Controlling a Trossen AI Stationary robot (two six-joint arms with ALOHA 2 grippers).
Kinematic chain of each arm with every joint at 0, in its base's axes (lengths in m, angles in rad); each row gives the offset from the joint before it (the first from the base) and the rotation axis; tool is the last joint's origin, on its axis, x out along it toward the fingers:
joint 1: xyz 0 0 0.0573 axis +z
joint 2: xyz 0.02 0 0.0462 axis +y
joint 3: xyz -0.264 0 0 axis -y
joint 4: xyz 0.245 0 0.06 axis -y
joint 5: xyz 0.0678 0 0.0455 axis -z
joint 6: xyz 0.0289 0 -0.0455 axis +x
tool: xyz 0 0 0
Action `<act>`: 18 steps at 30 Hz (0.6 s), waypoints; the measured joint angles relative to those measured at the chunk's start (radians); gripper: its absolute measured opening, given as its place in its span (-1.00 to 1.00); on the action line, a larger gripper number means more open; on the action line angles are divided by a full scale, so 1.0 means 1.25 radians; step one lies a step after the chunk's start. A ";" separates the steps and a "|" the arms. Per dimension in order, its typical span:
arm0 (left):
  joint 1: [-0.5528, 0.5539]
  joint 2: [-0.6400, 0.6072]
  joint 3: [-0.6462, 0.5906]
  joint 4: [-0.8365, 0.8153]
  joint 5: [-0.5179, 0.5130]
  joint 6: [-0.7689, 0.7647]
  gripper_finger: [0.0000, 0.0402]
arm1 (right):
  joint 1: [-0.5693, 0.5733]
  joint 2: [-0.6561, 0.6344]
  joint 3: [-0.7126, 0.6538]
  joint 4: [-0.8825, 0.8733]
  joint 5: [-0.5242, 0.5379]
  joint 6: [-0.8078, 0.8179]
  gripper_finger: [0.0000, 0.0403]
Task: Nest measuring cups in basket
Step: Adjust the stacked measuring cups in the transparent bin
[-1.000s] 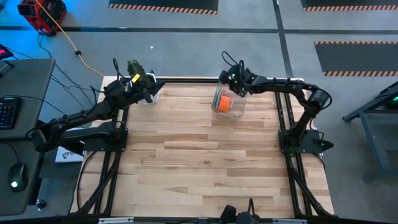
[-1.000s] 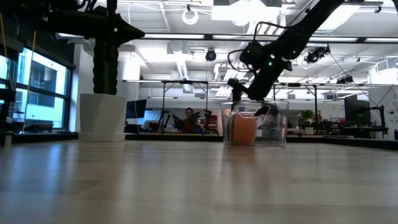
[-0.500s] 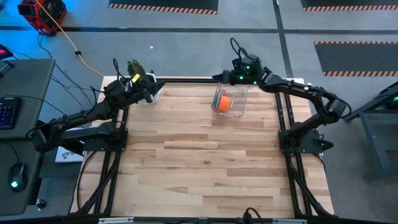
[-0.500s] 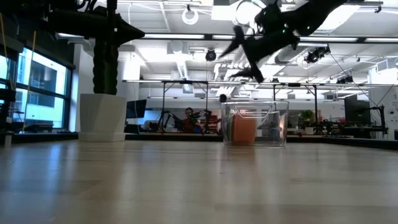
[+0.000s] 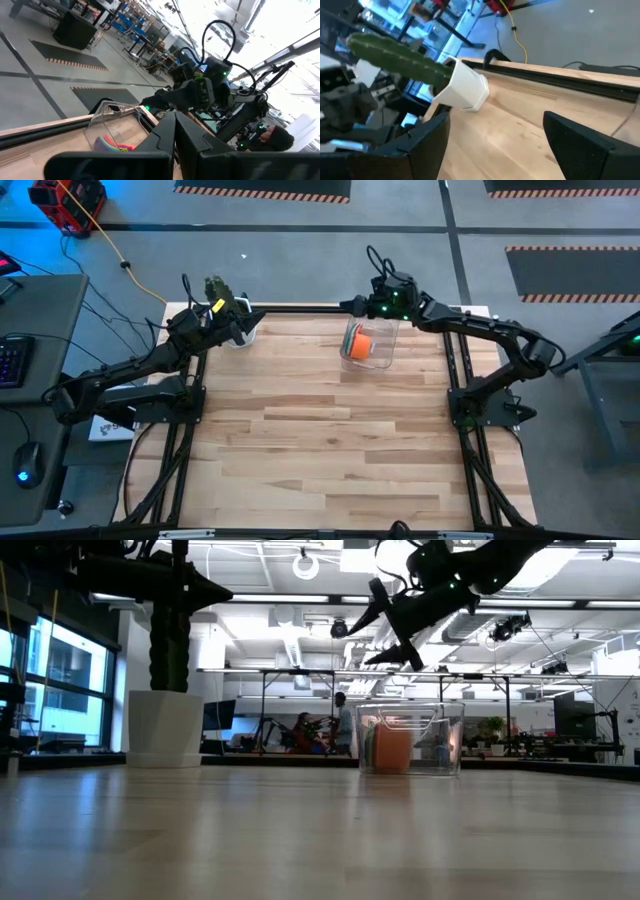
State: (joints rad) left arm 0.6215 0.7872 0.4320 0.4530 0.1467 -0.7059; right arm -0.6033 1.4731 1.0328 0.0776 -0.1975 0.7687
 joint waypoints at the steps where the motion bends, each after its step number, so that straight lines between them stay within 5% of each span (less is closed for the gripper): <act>1: 0.000 0.000 0.000 0.000 0.000 0.000 -1.00 | 0.000 0.000 0.000 0.002 -0.006 -0.009 0.53; 8: 0.000 0.000 0.000 0.000 -0.016 0.000 -1.00 | 0.002 0.000 0.000 0.003 -0.036 -0.036 0.22; 18: -0.001 0.000 0.000 0.001 -0.017 -0.021 -1.00 | 0.002 -0.001 0.000 0.001 -0.036 -0.065 -0.90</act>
State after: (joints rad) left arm 0.6209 0.7872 0.4320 0.4545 0.1259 -0.7321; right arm -0.6010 1.4724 1.0328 0.0794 -0.2427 0.6870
